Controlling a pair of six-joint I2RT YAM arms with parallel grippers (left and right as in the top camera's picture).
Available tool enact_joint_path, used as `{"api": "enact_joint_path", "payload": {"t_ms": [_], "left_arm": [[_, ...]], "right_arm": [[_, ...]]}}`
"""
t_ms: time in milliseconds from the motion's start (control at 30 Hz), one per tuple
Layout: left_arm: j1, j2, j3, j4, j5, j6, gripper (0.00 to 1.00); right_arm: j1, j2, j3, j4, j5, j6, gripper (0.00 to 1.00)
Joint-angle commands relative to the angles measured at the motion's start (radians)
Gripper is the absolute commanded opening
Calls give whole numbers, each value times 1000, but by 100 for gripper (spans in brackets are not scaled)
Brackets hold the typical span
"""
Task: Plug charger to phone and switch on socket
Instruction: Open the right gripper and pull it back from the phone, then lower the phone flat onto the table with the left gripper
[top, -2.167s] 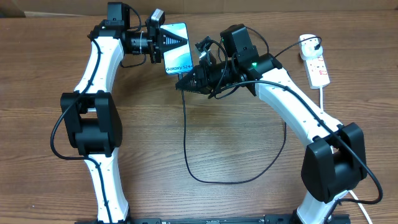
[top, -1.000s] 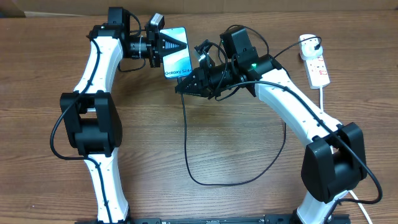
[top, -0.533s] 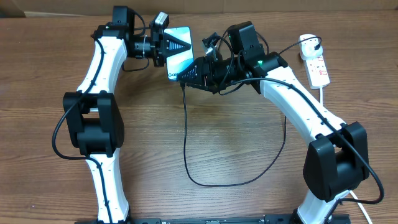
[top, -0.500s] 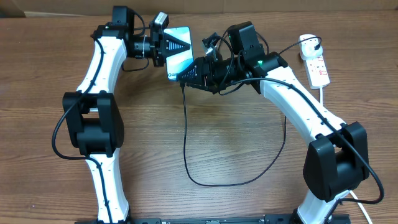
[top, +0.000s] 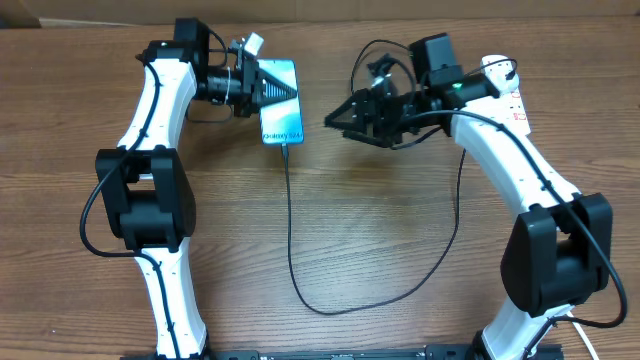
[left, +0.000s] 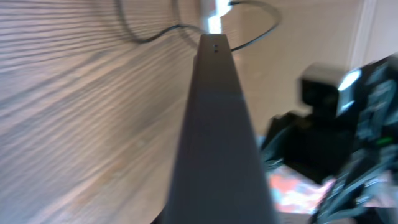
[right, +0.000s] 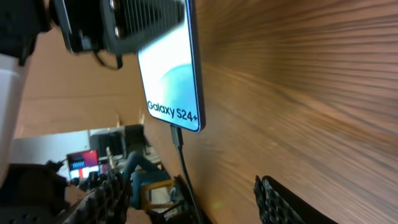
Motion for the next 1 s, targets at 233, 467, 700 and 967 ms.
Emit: {"api": "enact_joint_path", "payload": {"t_ms": [233,467,700,967], "left_arm": [[-34,-34,13,-77,-301,353,4],[-34,-28,13,-56,-306,313,4],[-34,21,13,-47,-305,224,4],[-30,121,13,-2,-305,8,4]], "right_arm": [[-1,-21,19,-100,262,-74,68],[22,-21,19,-114,314,-74,69],[28,-21,19,-122,335,-74,72],[28,-21,19,-125,336,-74,72]]}}
